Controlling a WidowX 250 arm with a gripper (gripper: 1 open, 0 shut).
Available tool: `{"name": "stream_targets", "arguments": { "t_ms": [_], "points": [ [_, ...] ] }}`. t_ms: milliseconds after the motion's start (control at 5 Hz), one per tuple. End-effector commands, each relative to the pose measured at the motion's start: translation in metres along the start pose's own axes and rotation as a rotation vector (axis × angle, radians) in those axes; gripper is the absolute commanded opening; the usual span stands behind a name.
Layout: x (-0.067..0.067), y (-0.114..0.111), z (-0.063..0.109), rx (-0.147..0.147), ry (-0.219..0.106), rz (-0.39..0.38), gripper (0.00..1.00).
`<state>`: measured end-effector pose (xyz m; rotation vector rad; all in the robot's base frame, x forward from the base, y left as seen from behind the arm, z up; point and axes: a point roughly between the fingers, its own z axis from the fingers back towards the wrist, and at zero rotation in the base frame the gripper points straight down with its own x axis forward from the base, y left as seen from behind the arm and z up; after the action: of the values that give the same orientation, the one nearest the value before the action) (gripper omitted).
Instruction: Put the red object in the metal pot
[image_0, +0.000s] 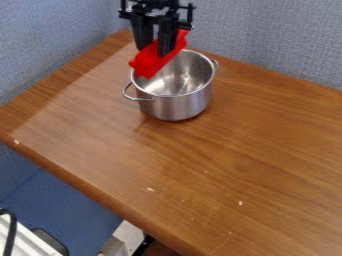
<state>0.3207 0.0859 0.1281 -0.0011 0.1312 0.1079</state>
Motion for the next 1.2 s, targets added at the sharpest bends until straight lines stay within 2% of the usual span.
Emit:
{"name": "stream_targets", "arguments": {
  "t_ms": [0,400,1000],
  "points": [
    [-0.001,0.005,0.002,0.019,-0.023,-0.026,0.0],
    [-0.001,-0.002,-0.006,0.033,-0.016,-0.144,0.0],
    [0.0,-0.007,-0.018,0.033,0.008,-0.177,0.0]
  ]
}}
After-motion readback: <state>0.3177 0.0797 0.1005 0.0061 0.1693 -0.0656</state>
